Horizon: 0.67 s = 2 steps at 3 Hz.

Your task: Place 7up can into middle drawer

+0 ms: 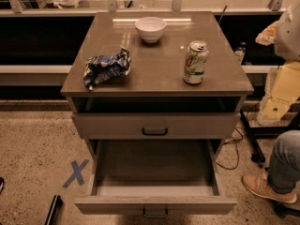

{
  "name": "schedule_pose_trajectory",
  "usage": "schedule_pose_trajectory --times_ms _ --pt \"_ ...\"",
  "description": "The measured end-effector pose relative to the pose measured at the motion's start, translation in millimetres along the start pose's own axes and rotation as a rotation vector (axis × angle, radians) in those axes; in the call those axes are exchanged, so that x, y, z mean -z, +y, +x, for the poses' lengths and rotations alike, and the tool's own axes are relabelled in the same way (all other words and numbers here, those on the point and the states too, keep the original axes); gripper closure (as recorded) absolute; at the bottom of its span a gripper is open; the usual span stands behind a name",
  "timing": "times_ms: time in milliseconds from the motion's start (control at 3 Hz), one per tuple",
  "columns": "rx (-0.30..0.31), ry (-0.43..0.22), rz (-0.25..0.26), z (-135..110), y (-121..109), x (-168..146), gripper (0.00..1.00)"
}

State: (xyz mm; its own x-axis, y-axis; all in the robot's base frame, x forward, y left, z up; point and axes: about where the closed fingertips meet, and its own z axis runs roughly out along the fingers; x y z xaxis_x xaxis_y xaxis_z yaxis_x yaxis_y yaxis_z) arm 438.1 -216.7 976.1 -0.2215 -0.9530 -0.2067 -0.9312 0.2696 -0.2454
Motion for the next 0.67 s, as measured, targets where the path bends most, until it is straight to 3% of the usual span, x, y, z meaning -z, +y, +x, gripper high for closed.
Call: schedule_pose_trajectory --times_ms 333,667 --pt "0.001 -0.008 0.006 -1 -2 -1 0.00" --pt "0.013 -0.105 0.075 -14 -25 -6 0.00"
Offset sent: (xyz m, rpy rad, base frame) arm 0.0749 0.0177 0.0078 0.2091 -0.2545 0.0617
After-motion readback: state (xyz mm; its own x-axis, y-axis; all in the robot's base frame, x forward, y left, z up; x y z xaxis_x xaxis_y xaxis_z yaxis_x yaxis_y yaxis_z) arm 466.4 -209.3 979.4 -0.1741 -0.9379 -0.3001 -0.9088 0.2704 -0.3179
